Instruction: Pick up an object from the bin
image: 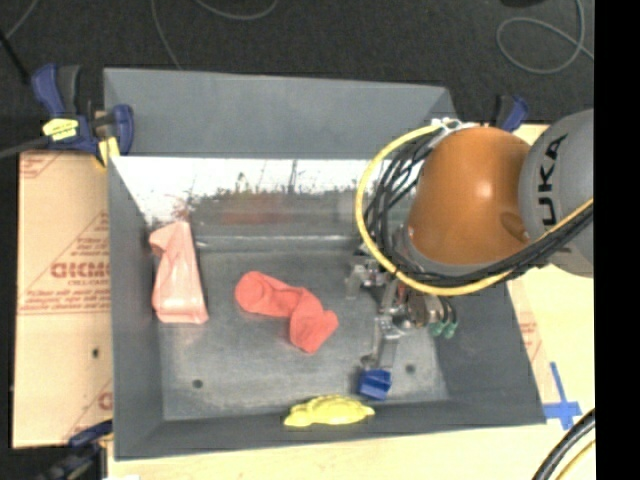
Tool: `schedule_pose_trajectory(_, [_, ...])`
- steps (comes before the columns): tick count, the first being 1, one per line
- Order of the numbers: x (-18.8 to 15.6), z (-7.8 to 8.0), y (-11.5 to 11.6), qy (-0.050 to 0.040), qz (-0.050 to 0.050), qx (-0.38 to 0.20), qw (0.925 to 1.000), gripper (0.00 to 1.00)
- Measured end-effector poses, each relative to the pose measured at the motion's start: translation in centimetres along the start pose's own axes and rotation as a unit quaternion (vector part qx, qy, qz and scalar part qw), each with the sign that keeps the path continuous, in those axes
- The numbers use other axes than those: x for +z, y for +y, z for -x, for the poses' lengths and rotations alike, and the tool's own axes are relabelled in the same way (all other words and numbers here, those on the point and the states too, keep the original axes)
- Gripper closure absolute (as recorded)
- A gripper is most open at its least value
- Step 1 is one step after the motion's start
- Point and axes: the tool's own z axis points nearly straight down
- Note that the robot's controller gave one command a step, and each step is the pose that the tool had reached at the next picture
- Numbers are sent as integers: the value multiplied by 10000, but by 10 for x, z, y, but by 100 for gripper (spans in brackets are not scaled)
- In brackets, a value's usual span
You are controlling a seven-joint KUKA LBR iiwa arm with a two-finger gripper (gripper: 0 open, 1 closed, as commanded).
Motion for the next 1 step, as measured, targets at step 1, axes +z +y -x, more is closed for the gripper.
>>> schedule_pose_trajectory(1, [-4, 1, 0, -41, 1, 1, 10000, 0])
